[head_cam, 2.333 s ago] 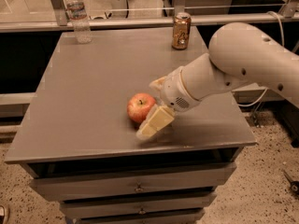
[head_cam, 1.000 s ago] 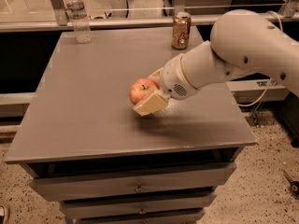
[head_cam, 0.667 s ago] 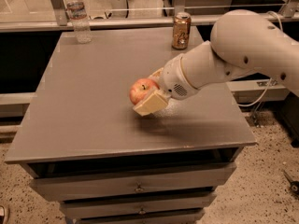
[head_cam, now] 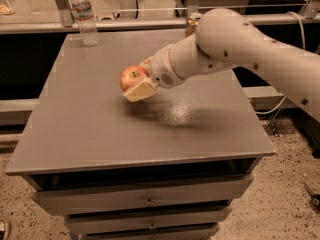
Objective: Move apple near water bottle
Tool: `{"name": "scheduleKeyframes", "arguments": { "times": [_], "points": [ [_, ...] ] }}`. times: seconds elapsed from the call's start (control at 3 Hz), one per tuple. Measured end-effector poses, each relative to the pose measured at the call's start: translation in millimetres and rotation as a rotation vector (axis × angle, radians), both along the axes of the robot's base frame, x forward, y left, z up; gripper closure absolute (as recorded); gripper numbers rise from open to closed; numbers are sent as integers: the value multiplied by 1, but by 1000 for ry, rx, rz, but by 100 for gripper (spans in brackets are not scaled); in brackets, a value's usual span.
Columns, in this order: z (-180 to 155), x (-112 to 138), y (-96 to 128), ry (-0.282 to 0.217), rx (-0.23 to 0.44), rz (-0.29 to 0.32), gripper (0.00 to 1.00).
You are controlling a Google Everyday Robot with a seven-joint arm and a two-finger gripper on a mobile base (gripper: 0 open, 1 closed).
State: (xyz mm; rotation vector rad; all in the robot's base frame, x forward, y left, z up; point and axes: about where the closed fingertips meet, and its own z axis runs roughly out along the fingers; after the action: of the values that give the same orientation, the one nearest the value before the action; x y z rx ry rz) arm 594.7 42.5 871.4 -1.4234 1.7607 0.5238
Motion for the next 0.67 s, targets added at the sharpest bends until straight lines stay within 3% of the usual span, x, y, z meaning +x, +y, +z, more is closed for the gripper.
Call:
{"name": "scheduleKeyframes", "arguments": {
  "times": [0.67],
  "points": [
    [19, 136, 46, -109, 73, -90, 100]
  ]
}}
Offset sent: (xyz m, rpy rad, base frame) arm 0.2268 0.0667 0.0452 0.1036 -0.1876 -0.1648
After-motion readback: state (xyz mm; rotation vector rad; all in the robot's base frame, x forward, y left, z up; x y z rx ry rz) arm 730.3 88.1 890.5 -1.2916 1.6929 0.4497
